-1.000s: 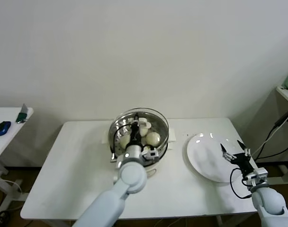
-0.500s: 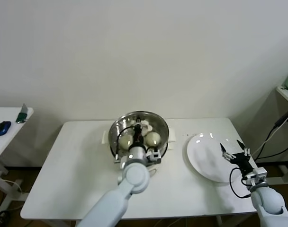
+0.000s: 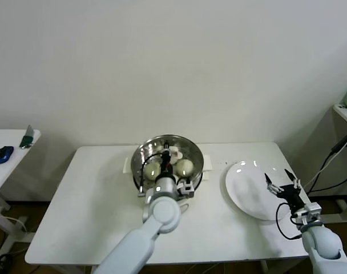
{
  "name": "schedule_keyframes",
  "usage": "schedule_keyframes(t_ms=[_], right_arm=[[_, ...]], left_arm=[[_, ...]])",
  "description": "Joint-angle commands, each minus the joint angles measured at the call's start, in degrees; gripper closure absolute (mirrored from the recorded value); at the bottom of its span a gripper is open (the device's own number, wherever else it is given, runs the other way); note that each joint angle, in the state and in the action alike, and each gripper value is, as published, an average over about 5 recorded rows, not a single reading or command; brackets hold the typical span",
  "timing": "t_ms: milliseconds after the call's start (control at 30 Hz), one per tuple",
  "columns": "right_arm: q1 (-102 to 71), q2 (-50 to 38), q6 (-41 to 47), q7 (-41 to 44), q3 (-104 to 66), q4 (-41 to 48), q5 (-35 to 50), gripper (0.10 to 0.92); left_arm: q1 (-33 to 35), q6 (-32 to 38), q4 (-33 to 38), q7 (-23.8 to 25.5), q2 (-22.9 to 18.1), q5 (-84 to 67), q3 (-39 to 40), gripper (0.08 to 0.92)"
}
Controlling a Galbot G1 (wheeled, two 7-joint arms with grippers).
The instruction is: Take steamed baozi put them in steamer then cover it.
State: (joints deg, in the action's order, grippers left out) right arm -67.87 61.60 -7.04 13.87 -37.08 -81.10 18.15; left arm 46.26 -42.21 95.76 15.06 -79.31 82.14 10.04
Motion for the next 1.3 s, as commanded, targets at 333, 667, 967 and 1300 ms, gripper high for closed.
schedule_keyframes(t_ms=[333,667,967,1300], right_arm=[[0.0,0.4,-0.1,0.4,-0.2,-0.1,0.0,0.203],[0.4,0.4,0.2,0.4,-0.2,-0.1,0.0,0.203],[0.7,0.3,3.4,-0.2,-0.1,-1.0,0.3,0.203],[1.2,0.1,7.7,-1.8,-0.3,-1.5,-1.7,0.203]], left_arm=[[0.5,-1.6,-0.2,-0.2,0.1,-0.1,0.0,0.85],[0.8,-1.9,5.6,1.7,2.8,-1.6,0.4,0.749],[2.7,-2.8,14.0,1.7,7.7,-6.6,0.6,0.489],[5.9,-2.8,17.9,1.2,10.3,-8.8,2.2,0.211]])
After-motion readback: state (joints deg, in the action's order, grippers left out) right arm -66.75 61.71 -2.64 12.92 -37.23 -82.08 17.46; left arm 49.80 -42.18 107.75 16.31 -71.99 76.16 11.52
